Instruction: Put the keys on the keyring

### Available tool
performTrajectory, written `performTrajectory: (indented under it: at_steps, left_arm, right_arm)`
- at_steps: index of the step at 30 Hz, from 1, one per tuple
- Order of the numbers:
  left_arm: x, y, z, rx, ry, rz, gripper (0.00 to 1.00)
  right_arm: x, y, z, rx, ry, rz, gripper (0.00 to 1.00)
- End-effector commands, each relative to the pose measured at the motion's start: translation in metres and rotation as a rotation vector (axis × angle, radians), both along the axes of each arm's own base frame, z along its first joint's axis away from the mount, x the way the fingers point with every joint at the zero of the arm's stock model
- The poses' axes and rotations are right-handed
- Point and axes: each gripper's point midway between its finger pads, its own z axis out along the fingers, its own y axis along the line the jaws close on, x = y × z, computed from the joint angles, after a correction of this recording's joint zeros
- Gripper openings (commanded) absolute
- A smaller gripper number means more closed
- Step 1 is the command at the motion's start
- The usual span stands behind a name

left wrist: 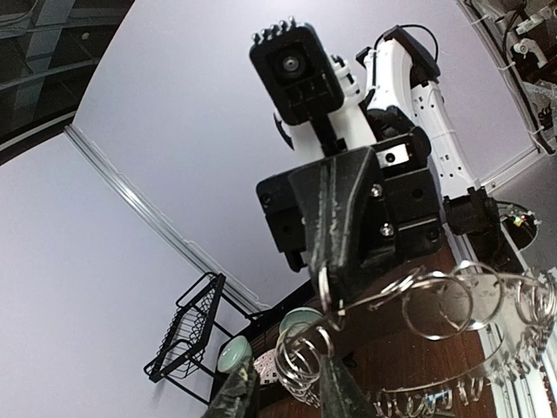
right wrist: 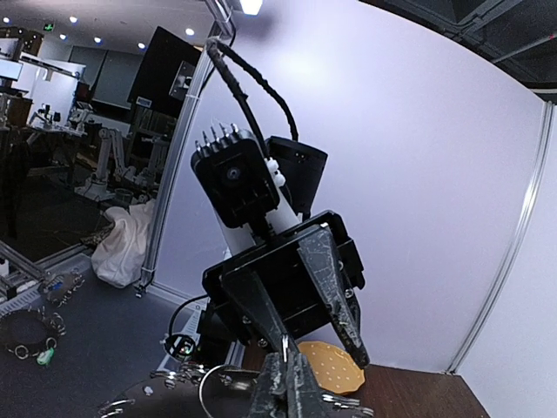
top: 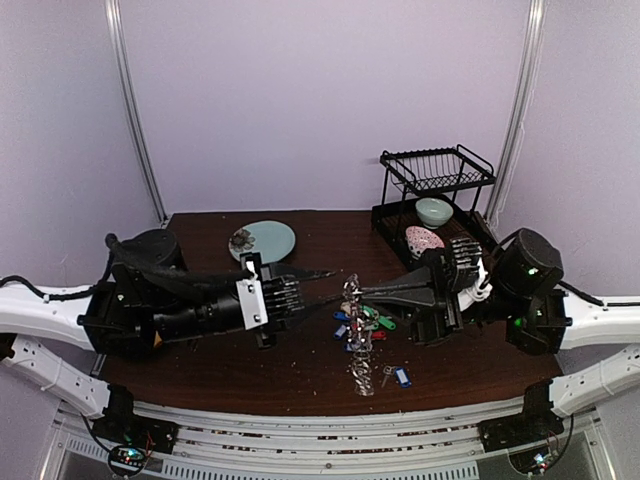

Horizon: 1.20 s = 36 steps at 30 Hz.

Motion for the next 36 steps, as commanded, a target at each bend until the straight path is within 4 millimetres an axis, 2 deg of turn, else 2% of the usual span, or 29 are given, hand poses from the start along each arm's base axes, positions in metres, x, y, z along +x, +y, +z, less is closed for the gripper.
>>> performTrajectory:
  at_steps: [1, 8, 11, 16, 19, 23, 30, 34, 36]
  left_arm:
    - [-0.016, -0.002, 0.016, -0.107, 0.003, -0.099, 0.25]
    - [-0.028, -0.003, 0.023, -0.159, 0.023, -0.171, 0.23]
    - [-0.027, -0.005, 0.024, -0.179, 0.039, -0.172, 0.18]
    - [-0.022, -0.007, 0.035, -0.275, 0.091, -0.159, 0.20]
    - [-0.022, -0.011, 0.033, -0.284, 0.118, -0.174, 0.21]
    - [-0.023, -0.013, 0.035, -0.299, 0.124, -0.179, 0.13]
    - [-0.024, -0.011, 0.040, -0.333, 0.131, -0.192, 0.11]
    - [-0.023, -0.012, 0.038, -0.330, 0.125, -0.189, 0.13]
    - [-0.023, -0.012, 0.038, -0.326, 0.124, -0.186, 0.05]
  right_arm:
    - [-0.009, -0.013, 0.040, 0.209, 0.027, 0.066, 0.00]
    - [-0.001, -0.013, 0.042, 0.253, 0.043, 0.034, 0.00]
    - [-0.002, -0.012, 0.043, 0.254, 0.044, 0.041, 0.00]
    - [-0.001, -0.011, 0.042, 0.251, 0.044, 0.040, 0.00]
    - [-0.001, -0.012, 0.041, 0.249, 0.043, 0.034, 0.00]
    - [-0.001, -0.012, 0.040, 0.245, 0.041, 0.032, 0.00]
    - [0.002, -0.012, 0.036, 0.235, 0.043, 0.015, 0.00]
    - [0.002, -0.011, 0.034, 0.224, 0.039, 0.007, 0.00]
    - [0.003, -0.011, 0.032, 0.217, 0.040, 0.003, 0.00]
